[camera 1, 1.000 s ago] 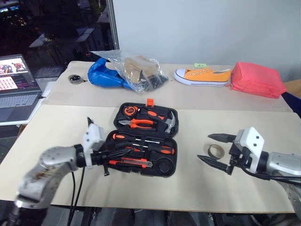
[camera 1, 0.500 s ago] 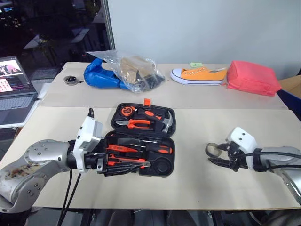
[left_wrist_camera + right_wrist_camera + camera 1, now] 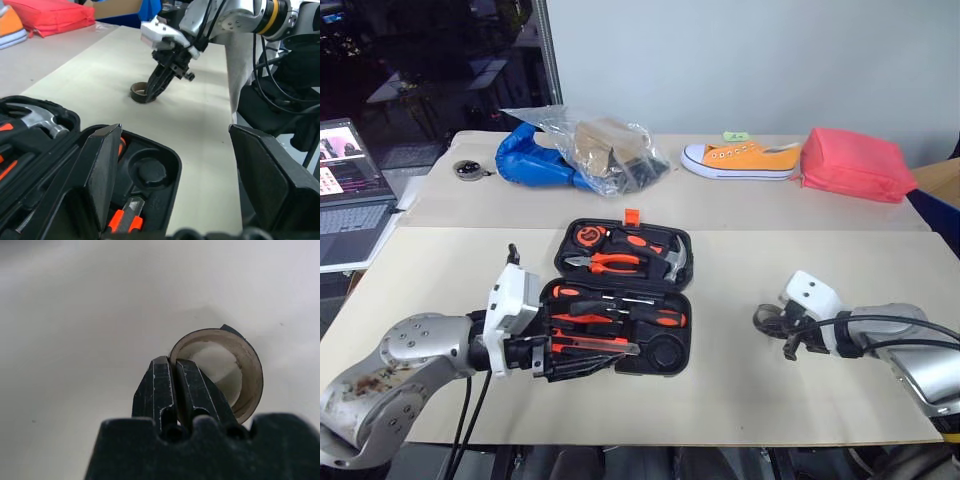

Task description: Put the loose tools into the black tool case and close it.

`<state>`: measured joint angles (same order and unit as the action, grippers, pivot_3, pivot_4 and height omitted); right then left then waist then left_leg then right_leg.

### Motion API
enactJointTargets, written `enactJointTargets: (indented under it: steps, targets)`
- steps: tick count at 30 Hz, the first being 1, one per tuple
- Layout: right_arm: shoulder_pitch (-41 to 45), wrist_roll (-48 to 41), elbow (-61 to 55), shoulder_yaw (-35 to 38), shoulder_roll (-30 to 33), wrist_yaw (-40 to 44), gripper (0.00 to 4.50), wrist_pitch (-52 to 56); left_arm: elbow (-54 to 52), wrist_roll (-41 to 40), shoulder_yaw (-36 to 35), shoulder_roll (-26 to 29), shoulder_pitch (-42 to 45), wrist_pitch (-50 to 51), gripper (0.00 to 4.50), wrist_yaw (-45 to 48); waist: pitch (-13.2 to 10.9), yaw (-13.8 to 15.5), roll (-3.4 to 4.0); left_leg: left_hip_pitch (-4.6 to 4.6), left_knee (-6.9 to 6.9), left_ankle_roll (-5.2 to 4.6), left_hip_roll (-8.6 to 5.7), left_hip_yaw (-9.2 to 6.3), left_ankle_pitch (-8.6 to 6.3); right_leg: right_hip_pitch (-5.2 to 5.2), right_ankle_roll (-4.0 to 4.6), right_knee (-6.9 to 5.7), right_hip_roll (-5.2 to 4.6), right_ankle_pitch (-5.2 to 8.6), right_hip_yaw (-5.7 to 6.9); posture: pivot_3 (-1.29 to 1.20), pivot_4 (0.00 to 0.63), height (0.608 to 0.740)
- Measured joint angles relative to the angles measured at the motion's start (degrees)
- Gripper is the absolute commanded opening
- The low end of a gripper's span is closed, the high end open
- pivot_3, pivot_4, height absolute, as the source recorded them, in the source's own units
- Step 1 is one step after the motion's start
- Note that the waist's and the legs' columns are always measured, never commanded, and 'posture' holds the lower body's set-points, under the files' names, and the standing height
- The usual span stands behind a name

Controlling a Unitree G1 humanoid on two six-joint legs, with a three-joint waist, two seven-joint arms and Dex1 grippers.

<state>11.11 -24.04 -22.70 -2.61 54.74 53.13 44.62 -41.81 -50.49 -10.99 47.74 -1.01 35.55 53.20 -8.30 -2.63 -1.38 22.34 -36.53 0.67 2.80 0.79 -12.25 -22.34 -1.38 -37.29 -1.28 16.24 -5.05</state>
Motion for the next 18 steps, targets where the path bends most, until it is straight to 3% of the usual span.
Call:
enactJointTargets:
  steps: [4,7,12,18]
  targets:
    - [9.6,-7.0,-7.8,-0.4,-2.7,2.9,0.06,3.3,-0.3,-0.4,-2.3,1.2,-2.3,0.3,3.67,-0.9,0.0,-0.1,-0.01,-0.08,0.04,0.00,0.07,-0.06,0.00,0.02,0.07,-0.02,0.09,-0.04,0.03,0.00,0.150,0.740]
    - [18.0,-4.2,-8.4,-11.8,-5.8,5.7,0.06,3.0,-0.2,-0.3,-4.3,2.3,-4.9,0.7,3.67,-0.9,0.0,0.0,-0.07,-0.11,0.08,0.00,0.09,-0.07,0.00,0.00,0.11,0.03,0.08,-0.05,0.08,0.00,0.150,0.740]
    - [19.1,6.9,-3.5,-28.7,-5.2,12.9,0.06,-6.5,-0.2,-0.4,-6.2,3.0,-5.8,1.2,3.67,-2.7,-0.1,1.4,-0.05,0.16,0.09,0.01,-0.05,0.00,0.00,-0.18,0.32,0.19,-0.27,-0.15,0.20,0.00,0.150,0.740]
    - [19.3,12.2,-1.0,-31.0,-5.2,15.9,0.06,-13.3,-1.7,-1.3,-7.3,3.8,-5.9,2.2,3.67,-4.8,-0.1,1.8,-0.06,0.21,0.10,0.11,-0.10,-0.04,-0.09,-0.16,0.34,0.22,-0.24,-0.17,0.24,0.00,0.150,0.740]
